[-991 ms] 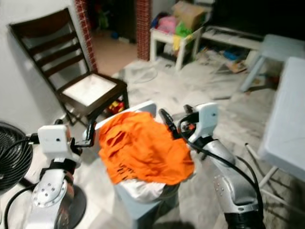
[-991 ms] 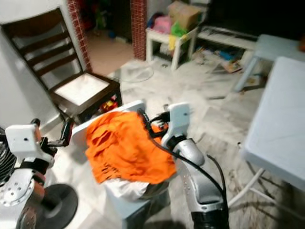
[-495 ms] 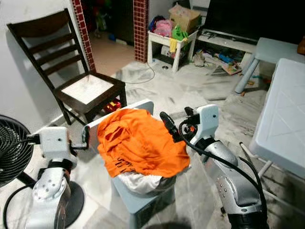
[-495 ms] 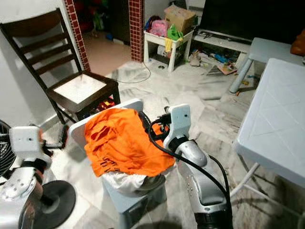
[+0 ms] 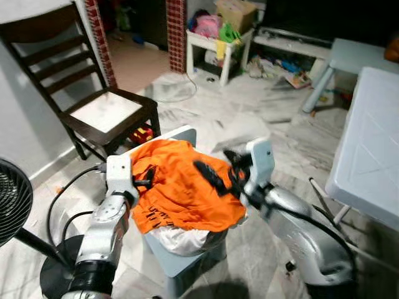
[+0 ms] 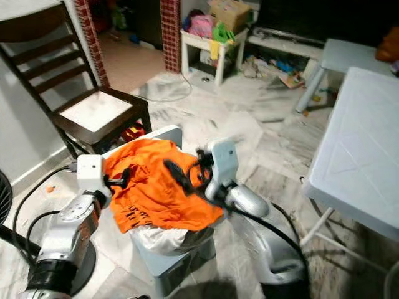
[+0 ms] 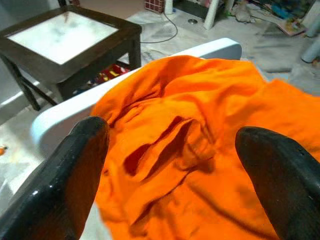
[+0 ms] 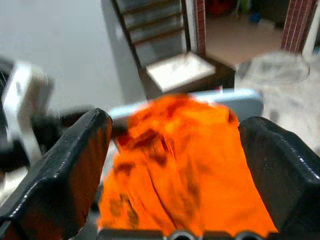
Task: Hang hanger
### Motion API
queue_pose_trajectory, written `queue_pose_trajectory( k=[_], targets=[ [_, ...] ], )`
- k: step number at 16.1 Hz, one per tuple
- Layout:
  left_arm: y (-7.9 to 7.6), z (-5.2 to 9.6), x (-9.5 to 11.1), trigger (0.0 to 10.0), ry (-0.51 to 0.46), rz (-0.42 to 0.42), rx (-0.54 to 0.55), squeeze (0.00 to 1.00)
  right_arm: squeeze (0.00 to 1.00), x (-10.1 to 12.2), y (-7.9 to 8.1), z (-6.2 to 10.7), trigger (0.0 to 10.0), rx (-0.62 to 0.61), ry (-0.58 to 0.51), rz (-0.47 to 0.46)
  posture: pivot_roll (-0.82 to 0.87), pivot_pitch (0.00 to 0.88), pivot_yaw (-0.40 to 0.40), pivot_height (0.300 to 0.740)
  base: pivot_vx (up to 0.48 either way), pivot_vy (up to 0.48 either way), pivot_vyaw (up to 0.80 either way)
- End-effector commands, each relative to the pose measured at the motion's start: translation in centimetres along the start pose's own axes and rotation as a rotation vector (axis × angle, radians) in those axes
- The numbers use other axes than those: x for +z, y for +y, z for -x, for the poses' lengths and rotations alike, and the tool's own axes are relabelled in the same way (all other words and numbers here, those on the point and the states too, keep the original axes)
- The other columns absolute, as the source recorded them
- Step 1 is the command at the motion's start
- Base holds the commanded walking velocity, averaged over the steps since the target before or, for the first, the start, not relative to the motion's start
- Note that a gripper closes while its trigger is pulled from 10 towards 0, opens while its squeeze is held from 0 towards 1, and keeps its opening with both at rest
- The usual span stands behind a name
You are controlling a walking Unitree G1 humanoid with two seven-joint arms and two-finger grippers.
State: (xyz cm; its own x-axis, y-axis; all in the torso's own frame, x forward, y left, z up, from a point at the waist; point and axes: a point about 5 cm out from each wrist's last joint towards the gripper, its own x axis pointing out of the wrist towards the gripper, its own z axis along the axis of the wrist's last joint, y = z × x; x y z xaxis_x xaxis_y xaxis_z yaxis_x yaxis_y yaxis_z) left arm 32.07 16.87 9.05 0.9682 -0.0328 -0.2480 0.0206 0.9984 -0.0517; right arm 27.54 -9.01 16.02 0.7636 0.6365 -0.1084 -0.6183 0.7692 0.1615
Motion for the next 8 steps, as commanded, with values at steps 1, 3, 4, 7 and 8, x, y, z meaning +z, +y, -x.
queue_pose_trajectory(
  k=[1,3,4,7,8],
  targets=[
    [0.0,-0.2,-0.2,10.0,0.003,0.021,-0.007,0.0,0.0,-0.5,0.2,0.3,10.0,0.007,0.04,0.016,-0.04,0.14,-0.011,0.74,0.0,0.0,0.0],
    [-0.1,-0.5,-1.3,10.0,0.048,0.048,-0.021,0.0,0.0,-1.3,-1.9,0.5,10.0,-0.149,0.113,0.081,-0.06,0.148,-0.011,0.74,0.0,0.0,0.0],
    [-0.2,-0.7,-1.6,10.0,0.062,0.06,-0.024,0.0,0.0,-1.3,-2.8,0.5,10.0,-0.204,0.149,0.095,-0.07,0.153,-0.012,0.74,0.0,0.0,0.0],
    [-1.0,-1.3,-2.1,10.0,0.101,0.078,-0.039,0.0,0.0,-1.5,-3.8,1.5,10.0,-0.237,0.228,0.111,-0.11,0.168,-0.023,0.74,0.0,0.0,0.0],
    [-1.2,-1.5,-2.1,10.0,0.105,0.082,-0.043,0.0,0.0,-1.6,-3.8,2.0,10.0,-0.234,0.238,0.117,-0.13,0.176,-0.028,0.74,0.0,0.0,0.0]
  ],
)
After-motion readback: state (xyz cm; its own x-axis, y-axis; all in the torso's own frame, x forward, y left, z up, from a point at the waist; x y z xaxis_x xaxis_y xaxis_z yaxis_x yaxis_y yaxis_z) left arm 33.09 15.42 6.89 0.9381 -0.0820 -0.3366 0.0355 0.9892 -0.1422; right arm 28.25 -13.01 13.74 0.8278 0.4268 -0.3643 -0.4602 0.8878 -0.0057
